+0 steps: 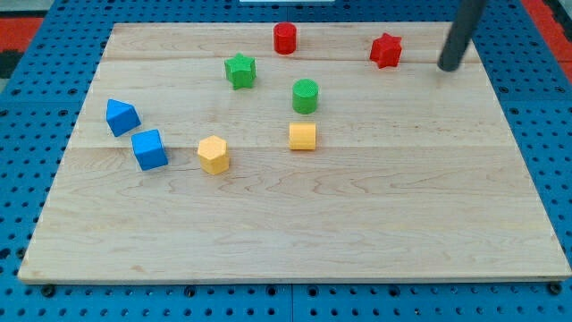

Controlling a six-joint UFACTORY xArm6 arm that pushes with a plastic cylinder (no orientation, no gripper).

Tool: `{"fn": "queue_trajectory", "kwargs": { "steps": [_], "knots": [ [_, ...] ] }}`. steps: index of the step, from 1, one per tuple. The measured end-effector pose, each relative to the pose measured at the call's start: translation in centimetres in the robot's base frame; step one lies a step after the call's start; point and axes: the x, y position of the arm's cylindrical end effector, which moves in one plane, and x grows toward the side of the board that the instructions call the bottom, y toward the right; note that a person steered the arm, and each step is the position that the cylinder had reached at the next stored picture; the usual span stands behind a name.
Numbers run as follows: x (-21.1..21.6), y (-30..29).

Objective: Move red circle a bit left and down

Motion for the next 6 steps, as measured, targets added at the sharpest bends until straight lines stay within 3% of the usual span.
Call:
{"fn": "queue_trajectory", "kwargs": {
  "steps": [2, 3, 5, 6],
  "knots": [
    [-5.6, -12.2],
    [-6.9, -15.2],
    [-4.9, -23.2],
    [-3.6, -18.3]
  ]
}}
